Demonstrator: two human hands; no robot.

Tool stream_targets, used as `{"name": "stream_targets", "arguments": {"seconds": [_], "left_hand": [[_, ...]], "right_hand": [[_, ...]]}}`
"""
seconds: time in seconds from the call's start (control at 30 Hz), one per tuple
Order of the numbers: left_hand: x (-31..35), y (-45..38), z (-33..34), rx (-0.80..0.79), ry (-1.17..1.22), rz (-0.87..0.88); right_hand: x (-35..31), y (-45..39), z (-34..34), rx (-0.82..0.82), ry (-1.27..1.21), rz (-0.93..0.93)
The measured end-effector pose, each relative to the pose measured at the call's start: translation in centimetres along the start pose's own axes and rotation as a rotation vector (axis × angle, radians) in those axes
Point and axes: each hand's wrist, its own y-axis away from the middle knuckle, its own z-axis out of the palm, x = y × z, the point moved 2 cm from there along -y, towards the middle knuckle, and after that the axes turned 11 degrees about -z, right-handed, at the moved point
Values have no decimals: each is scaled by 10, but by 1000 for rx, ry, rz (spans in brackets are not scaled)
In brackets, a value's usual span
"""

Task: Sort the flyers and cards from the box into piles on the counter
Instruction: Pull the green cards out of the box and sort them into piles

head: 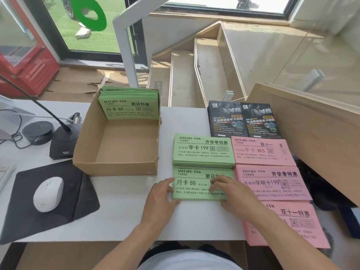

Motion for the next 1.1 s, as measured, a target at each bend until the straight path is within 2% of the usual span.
{"name": "stream_targets", "arguments": {"seconds": [0.2,0.33,0.4,0.53,0.63,0.73,0.87,1.0,1.1], "left_hand": [[12,3,-15,-2,-7,91],[36,8,-56,195,168,423],[48,1,-87,338,241,529],[58,-48,-150,466,305,429],[44,-96,-183,467,229,296],[33,-134,-198,483,124,241],[26,-190,-216,426,-59,192],[20,-231,-230,372,-233,161],[12,-236,-224,340,-217,180]], "right_hand": [[-13,-14,-8,33,-32,-4],[-34,-37,-30,289,-133,-55],[-46,-56,-44,396,-187,-58],[-73,-103,-65,452,-293,-63],[-91,-141,-70,449,-330,-85],[-103,-177,-75,434,-309,-55],[-113,-221,-95,550,-89,-47],[-120,-263,-107,438,-65,-97],[-119,-288,-108,375,15,-116]]}}
